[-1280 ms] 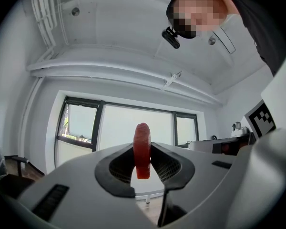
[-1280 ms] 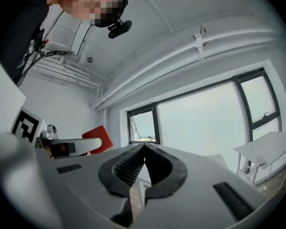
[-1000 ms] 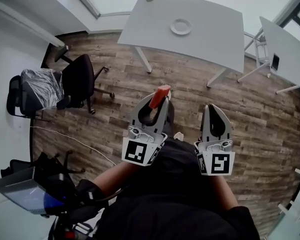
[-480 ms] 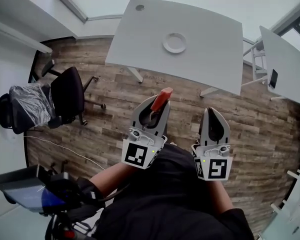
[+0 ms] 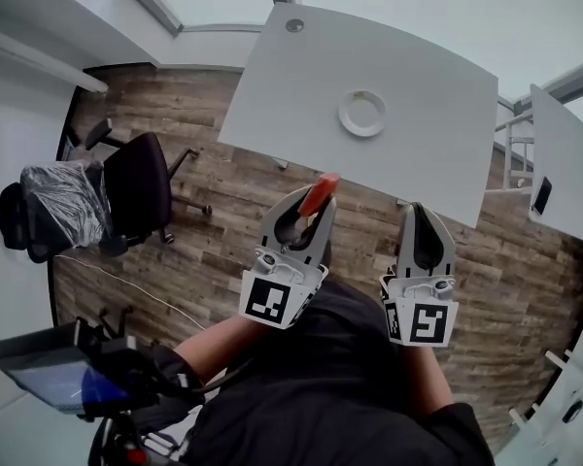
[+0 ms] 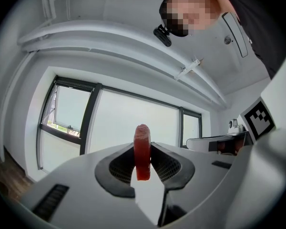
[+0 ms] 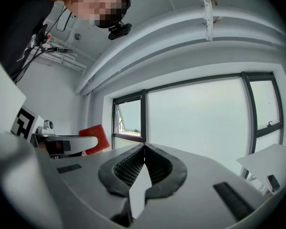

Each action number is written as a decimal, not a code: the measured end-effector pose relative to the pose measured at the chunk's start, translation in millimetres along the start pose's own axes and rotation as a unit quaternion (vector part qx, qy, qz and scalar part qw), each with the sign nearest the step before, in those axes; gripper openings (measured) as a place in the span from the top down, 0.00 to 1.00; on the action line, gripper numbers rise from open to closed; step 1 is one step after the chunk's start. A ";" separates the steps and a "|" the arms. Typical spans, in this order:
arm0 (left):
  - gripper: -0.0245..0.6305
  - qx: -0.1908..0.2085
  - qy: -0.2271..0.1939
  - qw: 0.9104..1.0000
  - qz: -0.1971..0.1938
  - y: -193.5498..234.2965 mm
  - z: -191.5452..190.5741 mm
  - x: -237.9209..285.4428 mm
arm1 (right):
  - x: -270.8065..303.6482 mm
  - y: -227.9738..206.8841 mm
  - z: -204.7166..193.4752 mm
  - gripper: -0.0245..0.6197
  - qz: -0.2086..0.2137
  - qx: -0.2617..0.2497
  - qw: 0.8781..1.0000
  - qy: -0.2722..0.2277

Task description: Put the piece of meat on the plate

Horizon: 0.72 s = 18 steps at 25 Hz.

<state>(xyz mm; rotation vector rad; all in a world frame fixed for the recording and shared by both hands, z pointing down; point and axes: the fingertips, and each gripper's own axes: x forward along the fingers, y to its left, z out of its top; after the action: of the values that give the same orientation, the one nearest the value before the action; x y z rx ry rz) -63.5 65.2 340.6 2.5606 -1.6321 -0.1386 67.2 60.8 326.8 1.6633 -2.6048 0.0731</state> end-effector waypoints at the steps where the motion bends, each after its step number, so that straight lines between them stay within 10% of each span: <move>1: 0.81 -0.002 0.004 1.000 0.000 7.5 -1.0 3.0 | 9.9 1.8 -1.9 0.95 0.002 0.003 1.000 0.006; 18: 0.81 -0.007 0.015 0.999 -0.034 81.6 0.7 92.6 | 114.7 0.2 25.8 0.95 0.015 0.015 0.999 -0.028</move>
<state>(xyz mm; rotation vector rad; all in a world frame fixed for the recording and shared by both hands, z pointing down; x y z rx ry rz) -97.8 -53.1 348.9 2.5954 -1.5298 -0.1159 18.4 -44.6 308.8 1.6604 -2.6834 0.0673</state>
